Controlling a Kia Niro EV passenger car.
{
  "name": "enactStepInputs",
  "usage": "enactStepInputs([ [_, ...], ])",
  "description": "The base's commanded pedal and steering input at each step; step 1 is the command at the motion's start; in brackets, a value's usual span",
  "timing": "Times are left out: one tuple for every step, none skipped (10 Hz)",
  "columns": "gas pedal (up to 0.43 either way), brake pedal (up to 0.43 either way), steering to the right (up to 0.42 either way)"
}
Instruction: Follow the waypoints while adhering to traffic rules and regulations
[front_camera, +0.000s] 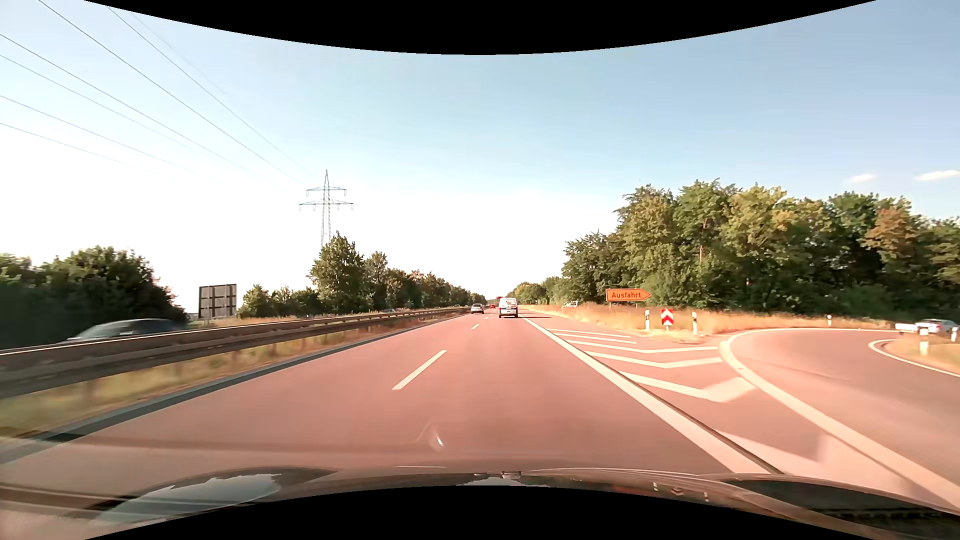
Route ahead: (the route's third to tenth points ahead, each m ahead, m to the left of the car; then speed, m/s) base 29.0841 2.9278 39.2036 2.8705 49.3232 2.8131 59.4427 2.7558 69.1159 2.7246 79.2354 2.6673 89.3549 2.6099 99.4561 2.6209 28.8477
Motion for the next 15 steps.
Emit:
enactStepInputs([
  [0.169,0.006,-0.003],
  [0.169,0.006,-0.004],
  [0.169,0.006,-0.004],
  [0.169,0.006,-0.004],
  [0.169,0.006,-0.004],
  [0.169,0.006,-0.004],
  [0.169,0.000,-0.003],
  [0.169,0.006,-0.003],
  [0.169,0.006,-0.002],
  [0.169,0.006,0.001],
  [0.169,0.006,0.001],
  [0.169,0.006,0.001],
  [0.169,0.006,0.001],
  [0.157,0.006,0.000],
  [0.157,0.006,0.000],
])
